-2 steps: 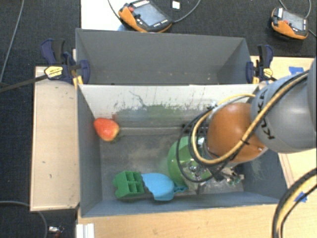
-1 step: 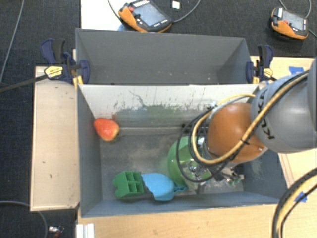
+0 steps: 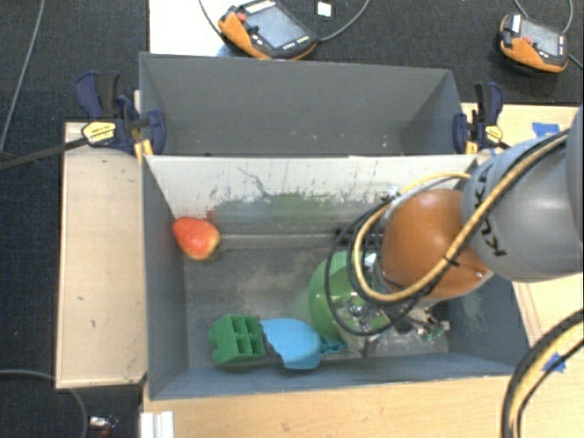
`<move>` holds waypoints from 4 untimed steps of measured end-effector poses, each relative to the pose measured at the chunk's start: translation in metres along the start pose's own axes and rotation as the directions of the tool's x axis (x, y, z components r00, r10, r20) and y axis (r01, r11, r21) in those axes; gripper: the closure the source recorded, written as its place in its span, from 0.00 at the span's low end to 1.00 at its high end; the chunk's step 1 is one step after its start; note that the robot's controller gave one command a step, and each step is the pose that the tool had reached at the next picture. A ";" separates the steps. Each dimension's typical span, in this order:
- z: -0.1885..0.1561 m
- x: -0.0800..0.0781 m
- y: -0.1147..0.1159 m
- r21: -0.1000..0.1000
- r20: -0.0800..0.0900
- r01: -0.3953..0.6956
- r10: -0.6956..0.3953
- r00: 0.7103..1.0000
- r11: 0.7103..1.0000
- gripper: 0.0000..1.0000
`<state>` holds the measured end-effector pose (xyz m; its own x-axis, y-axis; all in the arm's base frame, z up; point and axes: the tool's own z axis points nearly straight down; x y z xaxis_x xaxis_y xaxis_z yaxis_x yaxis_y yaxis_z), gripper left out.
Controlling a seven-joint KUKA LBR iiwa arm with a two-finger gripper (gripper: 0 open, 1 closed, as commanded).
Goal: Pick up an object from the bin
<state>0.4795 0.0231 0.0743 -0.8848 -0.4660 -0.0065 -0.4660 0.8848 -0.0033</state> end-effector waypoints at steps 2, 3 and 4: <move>-0.064 -0.056 0.008 0.001 0.004 0.097 -0.097 0.995 0.995 1.00; -0.064 -0.056 0.008 0.001 0.004 0.096 -0.096 0.995 0.995 1.00; -0.037 -0.034 0.008 0.000 0.003 0.328 -0.328 0.945 0.945 1.00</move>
Offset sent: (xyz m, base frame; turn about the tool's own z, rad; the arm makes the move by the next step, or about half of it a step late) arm 0.0444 0.0328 0.0640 -0.1027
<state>0.5055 0.0465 0.1117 -0.6831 -0.7303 -0.0084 -0.7303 0.6832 -0.0055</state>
